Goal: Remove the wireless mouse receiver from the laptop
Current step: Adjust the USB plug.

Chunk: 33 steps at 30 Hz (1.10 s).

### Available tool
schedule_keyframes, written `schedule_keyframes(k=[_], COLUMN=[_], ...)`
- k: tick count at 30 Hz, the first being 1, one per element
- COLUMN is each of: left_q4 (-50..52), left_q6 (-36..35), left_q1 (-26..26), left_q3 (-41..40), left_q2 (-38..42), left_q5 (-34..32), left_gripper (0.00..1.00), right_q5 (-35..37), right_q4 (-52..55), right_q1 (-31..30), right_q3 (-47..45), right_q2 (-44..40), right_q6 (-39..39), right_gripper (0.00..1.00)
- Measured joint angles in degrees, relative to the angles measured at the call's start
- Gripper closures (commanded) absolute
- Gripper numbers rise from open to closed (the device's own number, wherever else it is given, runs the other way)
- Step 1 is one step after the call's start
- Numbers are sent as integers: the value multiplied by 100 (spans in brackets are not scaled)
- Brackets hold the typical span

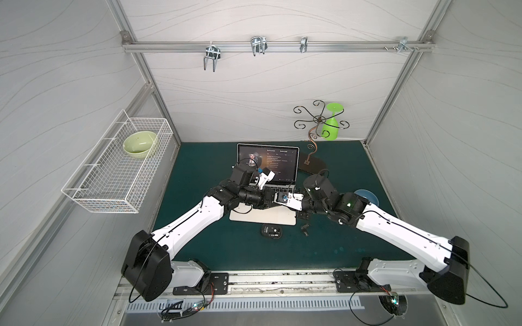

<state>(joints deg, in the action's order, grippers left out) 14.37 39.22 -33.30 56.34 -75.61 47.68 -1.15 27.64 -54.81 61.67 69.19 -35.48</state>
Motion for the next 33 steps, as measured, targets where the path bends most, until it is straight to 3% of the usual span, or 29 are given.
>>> schedule_keyframes(k=[8, 11, 13, 16, 17, 18, 19, 23, 28, 33], left_q4=[-98, -168, -227, -393, -450, -494, -522, -544, -577, -586], left_q6=[83, 149, 173, 262, 289, 302, 310, 315, 315, 302], left_q1=[0, 4, 4, -15, -24, -26, -26, 72, 385, 640], left_q3=[-24, -57, -87, -133, -146, -153, -157, -157, -149, -144], left_q2=[-59, -68, -68, -68, -68, -68, -68, -70, -142, -234], left_q5=[76, 114, 133, 227, 249, 256, 269, 293, 422, 562], left_gripper=[97, 100, 100, 100, 100, 100, 100, 100, 100, 100], right_q5=[-33, -15, -4, -55, -61, -59, -61, -177, -538, -994], right_q4=[33, 42, 44, -138, -216, -280, -343, -409, -654, -868], right_q1=[9, 9, 9, -13, -20, -20, -17, 227, 999, 1703], right_q3=[-2, -9, -13, -24, -24, -28, -42, -122, -487, -636], right_q2=[-7, -7, -7, -9, -9, -9, -15, -144, -796, -1353], right_q6=[22, 33, 59, 96, 118, 114, 151, 227, 861, 2516], right_gripper=[91, 86, 68, 51, 37, 4, 1, 1, 1, 1])
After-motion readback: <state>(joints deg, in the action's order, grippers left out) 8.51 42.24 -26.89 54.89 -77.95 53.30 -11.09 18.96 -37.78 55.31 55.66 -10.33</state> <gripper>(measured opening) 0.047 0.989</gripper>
